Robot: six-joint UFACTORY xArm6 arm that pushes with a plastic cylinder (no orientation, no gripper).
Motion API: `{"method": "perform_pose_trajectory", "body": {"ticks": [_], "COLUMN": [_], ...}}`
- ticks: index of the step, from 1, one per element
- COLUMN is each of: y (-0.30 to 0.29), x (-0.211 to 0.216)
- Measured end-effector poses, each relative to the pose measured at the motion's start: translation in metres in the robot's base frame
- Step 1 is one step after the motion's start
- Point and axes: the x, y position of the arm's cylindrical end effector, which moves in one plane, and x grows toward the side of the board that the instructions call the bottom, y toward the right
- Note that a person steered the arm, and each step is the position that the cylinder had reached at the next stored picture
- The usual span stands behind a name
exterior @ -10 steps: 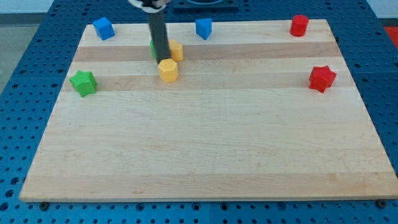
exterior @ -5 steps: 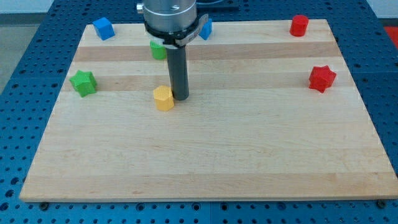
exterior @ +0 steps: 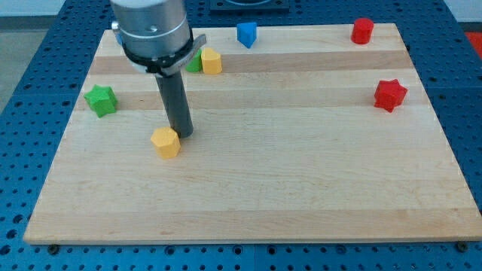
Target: Push the yellow hexagon to the bottom left side of the board
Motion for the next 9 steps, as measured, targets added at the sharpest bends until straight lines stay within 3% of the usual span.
{"method": "perform_pose_trajectory", "body": {"ticks": [3,5,6,9], "y": [-0.005,-0.006,-0.02,-0.06], "x": [0.057,0.024,0.034,0.096]}}
